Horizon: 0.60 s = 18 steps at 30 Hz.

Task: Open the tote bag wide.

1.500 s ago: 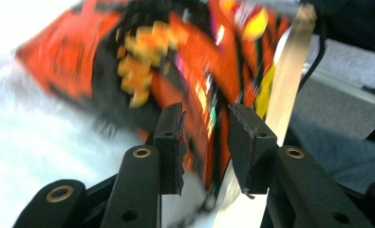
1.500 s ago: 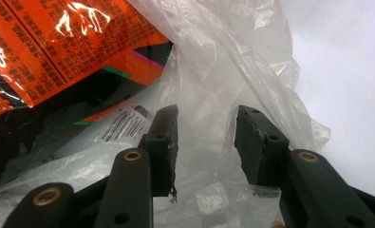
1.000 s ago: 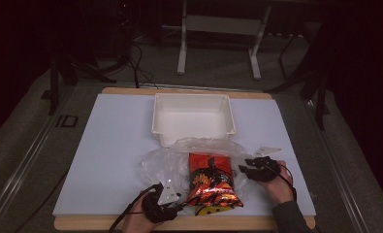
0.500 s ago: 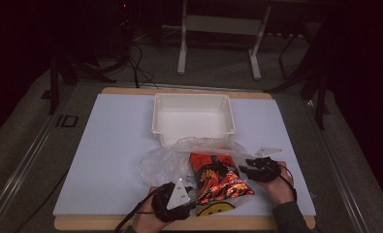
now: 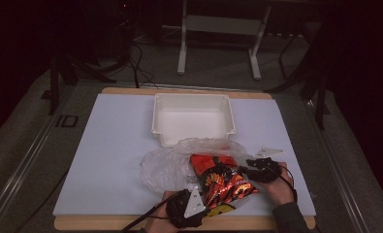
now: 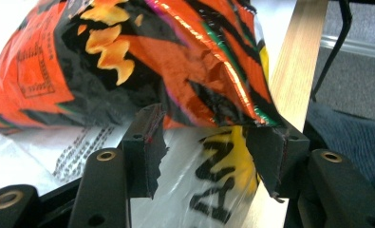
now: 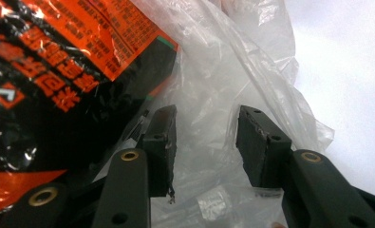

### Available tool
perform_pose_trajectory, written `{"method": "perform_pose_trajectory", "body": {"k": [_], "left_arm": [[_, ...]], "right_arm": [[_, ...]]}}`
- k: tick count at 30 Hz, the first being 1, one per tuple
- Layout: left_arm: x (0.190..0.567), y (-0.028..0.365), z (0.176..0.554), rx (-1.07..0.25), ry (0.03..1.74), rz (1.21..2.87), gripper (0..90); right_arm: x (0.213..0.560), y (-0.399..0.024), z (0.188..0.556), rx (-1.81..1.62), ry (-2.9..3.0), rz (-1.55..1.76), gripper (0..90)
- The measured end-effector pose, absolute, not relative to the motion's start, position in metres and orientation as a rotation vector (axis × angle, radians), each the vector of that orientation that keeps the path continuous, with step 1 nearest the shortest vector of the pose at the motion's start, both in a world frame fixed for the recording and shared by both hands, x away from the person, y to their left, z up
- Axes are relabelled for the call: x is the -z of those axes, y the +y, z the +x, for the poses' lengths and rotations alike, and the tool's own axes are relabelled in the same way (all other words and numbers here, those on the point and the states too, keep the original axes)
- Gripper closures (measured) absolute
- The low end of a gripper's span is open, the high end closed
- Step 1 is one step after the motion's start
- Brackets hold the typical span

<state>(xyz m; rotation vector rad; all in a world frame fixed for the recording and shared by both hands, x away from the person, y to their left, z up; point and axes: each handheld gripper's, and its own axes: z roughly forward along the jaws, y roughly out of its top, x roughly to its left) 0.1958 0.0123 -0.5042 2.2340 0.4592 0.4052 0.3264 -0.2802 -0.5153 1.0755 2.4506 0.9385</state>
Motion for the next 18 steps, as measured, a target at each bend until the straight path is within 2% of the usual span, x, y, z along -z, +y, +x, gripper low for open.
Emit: {"method": "perform_pose_trajectory", "body": {"k": [12,18], "left_arm": [[0.480,0.009,0.207,-0.458,0.501,2.079,57.2],[0.463,0.015,0.217,-0.458,0.510,2.022,75.5]], "right_arm": [[0.512,-0.281,0.325,-0.955,2.444,1.075,57.6],[0.507,-0.282,0.322,-0.968,2.434,1.066,57.0]]}}
